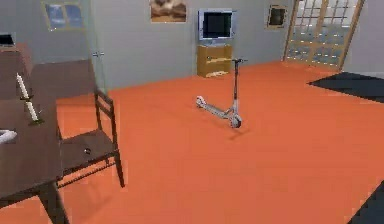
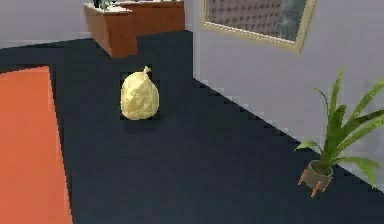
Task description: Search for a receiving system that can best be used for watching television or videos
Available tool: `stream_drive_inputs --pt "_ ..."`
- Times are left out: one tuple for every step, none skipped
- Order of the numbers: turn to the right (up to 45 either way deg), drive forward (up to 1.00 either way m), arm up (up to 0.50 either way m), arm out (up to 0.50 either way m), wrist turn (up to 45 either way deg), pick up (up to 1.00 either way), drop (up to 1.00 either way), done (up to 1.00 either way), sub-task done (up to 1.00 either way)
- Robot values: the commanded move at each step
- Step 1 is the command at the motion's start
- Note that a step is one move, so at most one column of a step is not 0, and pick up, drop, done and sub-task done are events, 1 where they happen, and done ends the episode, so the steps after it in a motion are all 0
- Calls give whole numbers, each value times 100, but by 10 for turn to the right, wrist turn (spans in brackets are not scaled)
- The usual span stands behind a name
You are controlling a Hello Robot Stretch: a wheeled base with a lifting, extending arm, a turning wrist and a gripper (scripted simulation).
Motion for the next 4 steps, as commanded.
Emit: stream_drive_inputs --pt "0 100 0 0 0 0 0 0 0" --pt "0 60 0 0 0 0 0 0 0" --pt "-180 0 0 0 0 0 0 0 0" --pt "0 100 0 0 0 0 0 0 0"
